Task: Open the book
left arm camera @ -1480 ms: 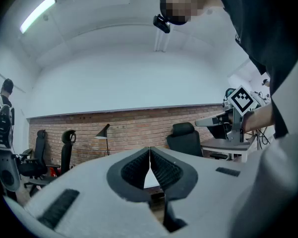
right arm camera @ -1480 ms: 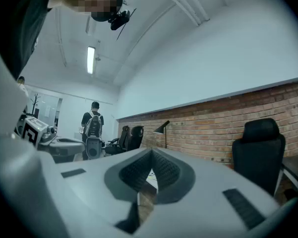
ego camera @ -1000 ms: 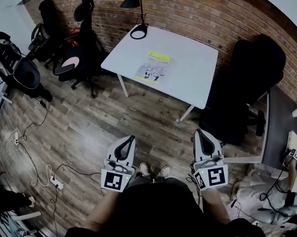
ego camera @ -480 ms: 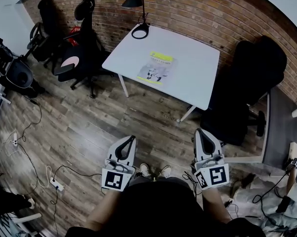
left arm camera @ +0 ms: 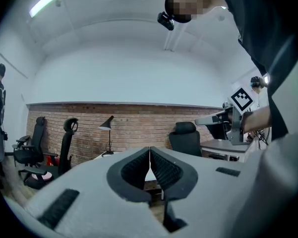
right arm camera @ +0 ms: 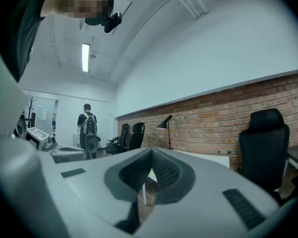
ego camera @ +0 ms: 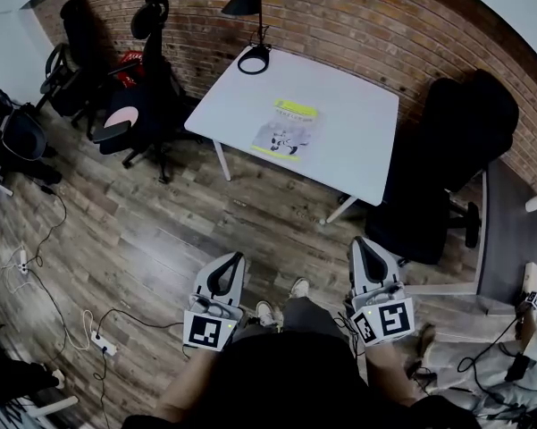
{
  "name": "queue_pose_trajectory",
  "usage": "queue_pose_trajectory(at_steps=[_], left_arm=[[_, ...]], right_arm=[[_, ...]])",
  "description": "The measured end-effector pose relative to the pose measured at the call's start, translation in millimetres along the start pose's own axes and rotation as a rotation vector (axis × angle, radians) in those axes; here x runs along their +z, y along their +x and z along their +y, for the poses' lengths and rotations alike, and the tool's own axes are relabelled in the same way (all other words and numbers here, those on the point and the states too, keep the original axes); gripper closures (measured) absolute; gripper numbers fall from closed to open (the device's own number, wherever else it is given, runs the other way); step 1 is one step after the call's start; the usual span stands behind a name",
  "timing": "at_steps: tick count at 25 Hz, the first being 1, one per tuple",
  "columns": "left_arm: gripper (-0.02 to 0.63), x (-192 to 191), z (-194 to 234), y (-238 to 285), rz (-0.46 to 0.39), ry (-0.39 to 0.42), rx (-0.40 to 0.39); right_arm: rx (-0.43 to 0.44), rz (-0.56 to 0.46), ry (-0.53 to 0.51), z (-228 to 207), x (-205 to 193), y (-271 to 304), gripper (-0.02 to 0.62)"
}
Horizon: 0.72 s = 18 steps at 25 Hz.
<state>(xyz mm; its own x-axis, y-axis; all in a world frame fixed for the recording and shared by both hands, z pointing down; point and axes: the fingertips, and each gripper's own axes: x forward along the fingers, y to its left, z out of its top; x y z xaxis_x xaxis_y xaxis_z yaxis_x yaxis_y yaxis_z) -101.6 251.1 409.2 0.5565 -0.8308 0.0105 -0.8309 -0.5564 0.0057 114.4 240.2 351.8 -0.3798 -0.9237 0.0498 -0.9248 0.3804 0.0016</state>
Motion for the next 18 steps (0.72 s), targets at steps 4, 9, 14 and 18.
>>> queue_pose_trajectory(at_steps=[4, 9, 14, 18], left_arm=[[0.580, -9.6, 14.2, 16.2, 0.030, -0.012, 0.002], [0.580, -17.4, 29.0, 50.3, 0.044, 0.003, 0.011], [0.580, -14.7, 51.4, 103.8, 0.065, 0.025, 0.026], [0.580, -1.6, 61.6, 152.2, 0.054, 0.057, 0.044]], right_arm=[[0.005, 0.010, 0.016, -6.6, -5.4, 23.1, 0.583], [0.018, 0.017, 0.050, -29.3, -20.6, 60.3, 0.583], [0.036, 0.003, 0.071, -66.1, -19.1, 113.4, 0.583], [0.060, -0.007, 0.088, -100.9, -16.3, 155.1, 0.583]])
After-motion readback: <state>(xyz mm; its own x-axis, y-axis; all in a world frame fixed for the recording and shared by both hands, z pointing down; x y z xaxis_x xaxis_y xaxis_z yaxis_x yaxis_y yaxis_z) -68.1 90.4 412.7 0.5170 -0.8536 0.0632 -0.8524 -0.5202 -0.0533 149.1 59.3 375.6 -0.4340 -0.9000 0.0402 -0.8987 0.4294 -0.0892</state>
